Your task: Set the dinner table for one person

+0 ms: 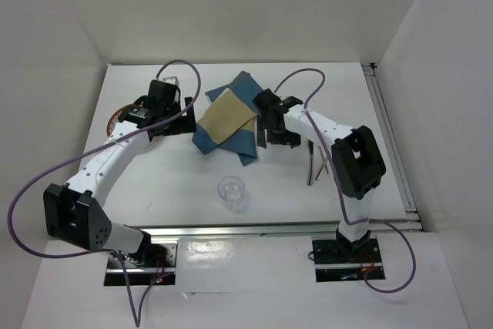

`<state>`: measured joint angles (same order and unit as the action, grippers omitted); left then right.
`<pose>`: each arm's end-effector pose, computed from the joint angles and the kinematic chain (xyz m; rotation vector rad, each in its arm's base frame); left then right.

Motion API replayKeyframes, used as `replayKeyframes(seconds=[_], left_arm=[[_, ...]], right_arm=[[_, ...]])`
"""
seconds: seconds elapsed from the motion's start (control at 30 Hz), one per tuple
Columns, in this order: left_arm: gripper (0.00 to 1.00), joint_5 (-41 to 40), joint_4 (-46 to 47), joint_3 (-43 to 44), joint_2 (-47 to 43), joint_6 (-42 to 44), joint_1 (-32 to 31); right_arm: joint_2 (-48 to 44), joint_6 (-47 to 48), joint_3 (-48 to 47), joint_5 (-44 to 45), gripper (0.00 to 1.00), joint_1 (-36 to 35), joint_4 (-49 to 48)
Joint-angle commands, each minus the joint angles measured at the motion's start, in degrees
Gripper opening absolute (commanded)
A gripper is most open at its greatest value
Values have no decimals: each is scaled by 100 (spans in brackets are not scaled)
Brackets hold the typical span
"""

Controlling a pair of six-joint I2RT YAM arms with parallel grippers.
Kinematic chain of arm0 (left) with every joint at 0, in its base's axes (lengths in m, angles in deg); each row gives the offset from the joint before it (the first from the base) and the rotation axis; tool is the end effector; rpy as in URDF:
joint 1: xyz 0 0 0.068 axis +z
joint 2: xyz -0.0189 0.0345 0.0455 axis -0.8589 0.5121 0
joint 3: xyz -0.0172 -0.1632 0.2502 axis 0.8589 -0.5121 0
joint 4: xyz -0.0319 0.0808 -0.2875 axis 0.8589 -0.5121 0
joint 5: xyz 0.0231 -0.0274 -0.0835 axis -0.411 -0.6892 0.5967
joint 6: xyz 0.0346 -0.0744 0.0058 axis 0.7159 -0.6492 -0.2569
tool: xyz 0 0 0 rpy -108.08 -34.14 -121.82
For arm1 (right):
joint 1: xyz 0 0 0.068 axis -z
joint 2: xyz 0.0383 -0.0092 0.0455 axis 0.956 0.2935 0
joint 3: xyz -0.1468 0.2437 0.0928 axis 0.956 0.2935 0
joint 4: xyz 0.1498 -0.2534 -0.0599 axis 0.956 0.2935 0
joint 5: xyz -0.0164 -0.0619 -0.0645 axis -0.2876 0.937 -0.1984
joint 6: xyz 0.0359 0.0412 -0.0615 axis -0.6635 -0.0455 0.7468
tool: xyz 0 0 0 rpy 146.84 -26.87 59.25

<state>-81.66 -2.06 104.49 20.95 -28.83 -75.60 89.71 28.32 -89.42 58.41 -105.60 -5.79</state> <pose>0.3525 -0.0904 0.3184 -0.2875 2.3302 -0.1542 0.3813 0.2182 0.1927 0.0450 2.7225 -0.1491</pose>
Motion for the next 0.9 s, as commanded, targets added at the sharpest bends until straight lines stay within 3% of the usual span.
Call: replayKeyframes(seconds=[0.0,0.3,0.67,0.87], left_arm=[[100,-13,-251,99,-63,-201,-12],[100,277,-182,-243,-62,-457,-12],[97,1014,-6,-640,359,-624,-12],[94,1339,389,-692,921,-791,40]], right_arm=[[-18,-101,-249,6,100,-188,-85],[-255,-172,-479,-46,100,-381,38],[-2213,-101,1208,-293,100,-320,-734],[-2506,-40,1429,-547,100,-127,-894]])
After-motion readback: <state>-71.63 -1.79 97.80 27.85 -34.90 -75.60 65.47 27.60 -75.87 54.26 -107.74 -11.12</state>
